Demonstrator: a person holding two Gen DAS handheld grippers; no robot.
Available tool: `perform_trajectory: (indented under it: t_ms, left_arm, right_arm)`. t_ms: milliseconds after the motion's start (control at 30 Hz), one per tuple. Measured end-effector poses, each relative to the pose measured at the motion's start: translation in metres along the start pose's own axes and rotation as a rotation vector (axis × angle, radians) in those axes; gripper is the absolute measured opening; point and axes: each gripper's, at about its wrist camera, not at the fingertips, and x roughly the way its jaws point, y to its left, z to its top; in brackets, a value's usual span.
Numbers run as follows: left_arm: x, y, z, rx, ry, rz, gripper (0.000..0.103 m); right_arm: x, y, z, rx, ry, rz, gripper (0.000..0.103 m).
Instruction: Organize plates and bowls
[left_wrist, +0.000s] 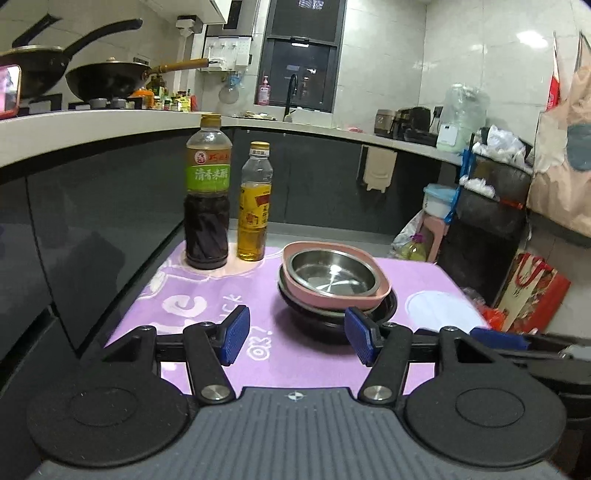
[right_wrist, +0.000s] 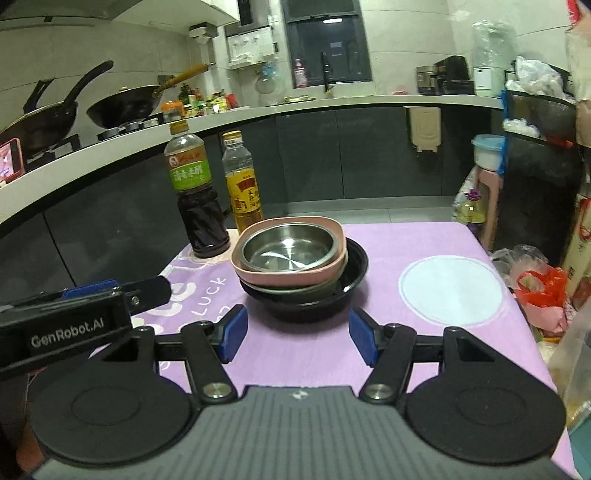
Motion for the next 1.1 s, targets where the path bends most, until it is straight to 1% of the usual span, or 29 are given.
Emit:
perform_trajectory:
  t_ms: [100, 300, 400, 800, 1100]
  left_arm:
    - [-0.003, -0.003, -0.005, 0.035, 0.026, 0.016, 0.054]
    - [-0.003, -0.002, -0.01, 0.038, 0.076, 0.017, 0.054]
    - [-0.005, -0.002, -0.012, 0.045, 0.075, 0.025, 0.054]
    - [-0.005, 0.0, -0.014, 0.043, 0.093, 0.039, 0.054]
    - [-0.003, -0.004, -0.015, 0.074, 0.105, 0.038, 0.054]
  right_arm:
    - [-0.003, 0.004, -0.003, -0.001, -0.006, -0.023, 0.061]
    - [-0.013, 0.011, -0.009, -0.012, -0.024, -0.071, 0.061]
    - [-0.015, 0.012, -0.011, -0.011, -0.03, -0.086, 0.061]
    - [-0.011, 0.014, -0.013, 0.018, -0.007, -0.118, 0.061]
    - [-0.008, 0.013, -0.014, 0.037, 0.014, -0.129, 0.061]
